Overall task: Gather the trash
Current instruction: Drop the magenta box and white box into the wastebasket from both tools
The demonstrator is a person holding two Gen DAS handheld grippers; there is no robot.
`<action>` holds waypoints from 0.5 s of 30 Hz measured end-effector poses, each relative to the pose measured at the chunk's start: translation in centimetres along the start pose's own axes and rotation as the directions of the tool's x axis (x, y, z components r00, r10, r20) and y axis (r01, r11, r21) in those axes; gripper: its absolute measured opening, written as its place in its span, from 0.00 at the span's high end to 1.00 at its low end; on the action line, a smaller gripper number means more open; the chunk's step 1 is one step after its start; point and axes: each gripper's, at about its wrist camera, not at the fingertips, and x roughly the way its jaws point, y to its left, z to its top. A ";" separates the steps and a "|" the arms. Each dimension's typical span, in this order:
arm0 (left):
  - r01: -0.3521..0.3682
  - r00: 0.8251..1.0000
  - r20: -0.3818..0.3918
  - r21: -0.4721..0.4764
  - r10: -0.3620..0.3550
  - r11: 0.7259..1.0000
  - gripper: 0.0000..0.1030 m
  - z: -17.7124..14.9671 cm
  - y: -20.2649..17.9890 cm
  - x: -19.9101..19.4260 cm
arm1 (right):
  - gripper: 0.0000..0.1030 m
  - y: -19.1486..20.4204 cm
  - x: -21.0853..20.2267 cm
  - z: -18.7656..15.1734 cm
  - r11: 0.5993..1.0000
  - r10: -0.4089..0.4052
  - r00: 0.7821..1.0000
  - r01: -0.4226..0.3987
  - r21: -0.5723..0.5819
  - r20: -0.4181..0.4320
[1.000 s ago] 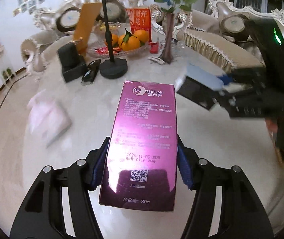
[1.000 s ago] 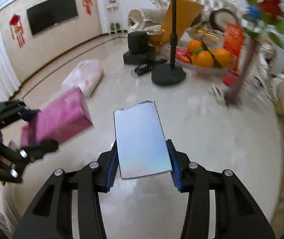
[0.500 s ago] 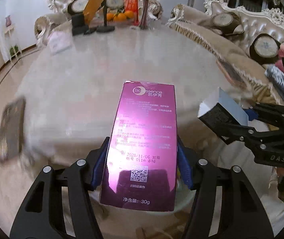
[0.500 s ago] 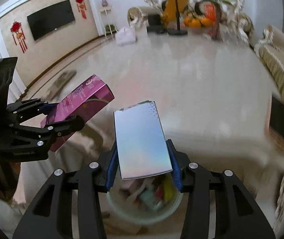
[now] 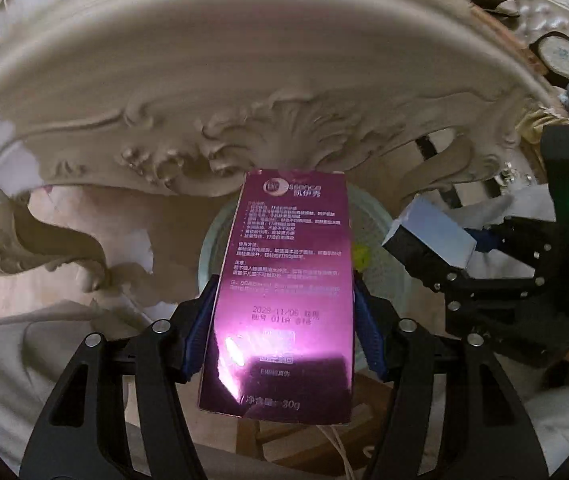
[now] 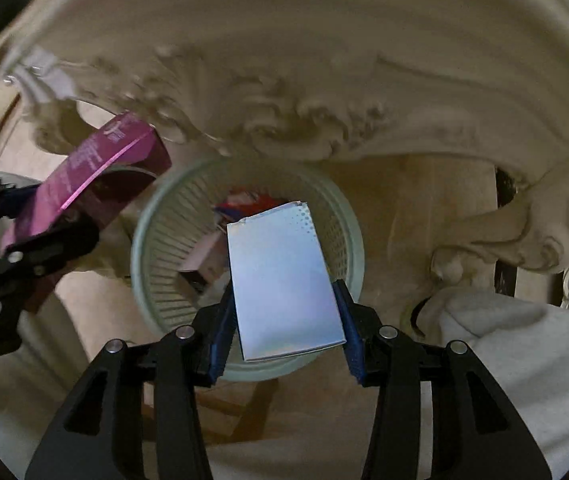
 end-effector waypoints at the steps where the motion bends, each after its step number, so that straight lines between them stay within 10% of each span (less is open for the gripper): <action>1: -0.005 1.000 -0.014 -0.008 0.005 1.000 0.36 0.1 0.2 0.5 | 0.46 -0.1 0.4 0.1 1.000 0.002 1.000 -0.002 0.002 -0.007; 3: -0.020 0.999 -0.031 -0.021 0.019 1.000 0.14 0.0 0.4 1.1 | 0.19 0.0 1.1 0.1 1.000 -0.023 1.000 0.023 0.003 -0.019; 15: -0.089 0.991 0.092 -0.090 0.097 0.992 0.14 0.7 0.7 -3.1 | 0.16 0.3 -4.8 -1.3 0.996 -0.063 0.993 0.057 0.071 0.096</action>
